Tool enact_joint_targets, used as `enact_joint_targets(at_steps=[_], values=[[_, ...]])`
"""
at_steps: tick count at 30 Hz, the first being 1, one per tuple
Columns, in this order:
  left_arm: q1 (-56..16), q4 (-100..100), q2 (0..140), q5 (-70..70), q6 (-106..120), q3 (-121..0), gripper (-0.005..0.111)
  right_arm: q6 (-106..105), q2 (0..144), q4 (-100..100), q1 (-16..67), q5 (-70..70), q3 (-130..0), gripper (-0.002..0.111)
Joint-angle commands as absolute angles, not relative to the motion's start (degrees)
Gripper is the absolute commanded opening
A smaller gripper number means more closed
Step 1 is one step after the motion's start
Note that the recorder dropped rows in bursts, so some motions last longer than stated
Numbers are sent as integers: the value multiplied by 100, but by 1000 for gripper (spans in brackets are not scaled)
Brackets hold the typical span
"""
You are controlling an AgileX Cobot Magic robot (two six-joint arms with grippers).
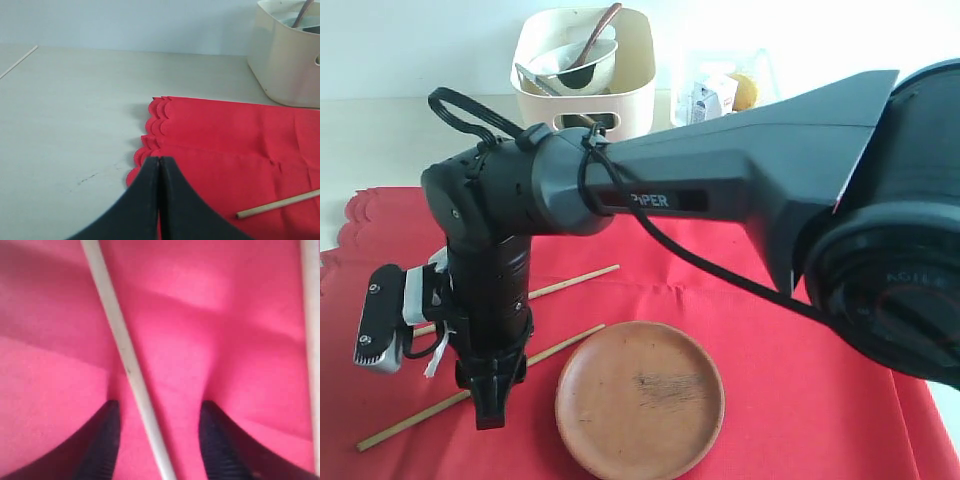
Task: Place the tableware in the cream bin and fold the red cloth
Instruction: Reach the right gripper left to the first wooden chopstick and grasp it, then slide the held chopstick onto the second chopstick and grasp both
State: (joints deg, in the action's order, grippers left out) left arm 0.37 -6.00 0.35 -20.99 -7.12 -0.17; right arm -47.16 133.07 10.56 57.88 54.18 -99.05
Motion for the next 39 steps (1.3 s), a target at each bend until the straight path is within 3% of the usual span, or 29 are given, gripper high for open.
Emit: enact_joint_targets(at_steps=[1,9,26,39], values=[[-3,-617,0,-2060,-711,0,0,-4640,13404,980,5791,5382,-9906,28],[-3,-617,0,-2060,-711,0,0,-4475,13355,731,5791,5368,-9906,0],[-3,-617,0,-2060,-711,0,0,-4322,13129,-837,5713,4581,-9906,0],[-3,-617,0,-2060,-711,0,0,-4333,13260,-761,5663,4254,-9906,2]])
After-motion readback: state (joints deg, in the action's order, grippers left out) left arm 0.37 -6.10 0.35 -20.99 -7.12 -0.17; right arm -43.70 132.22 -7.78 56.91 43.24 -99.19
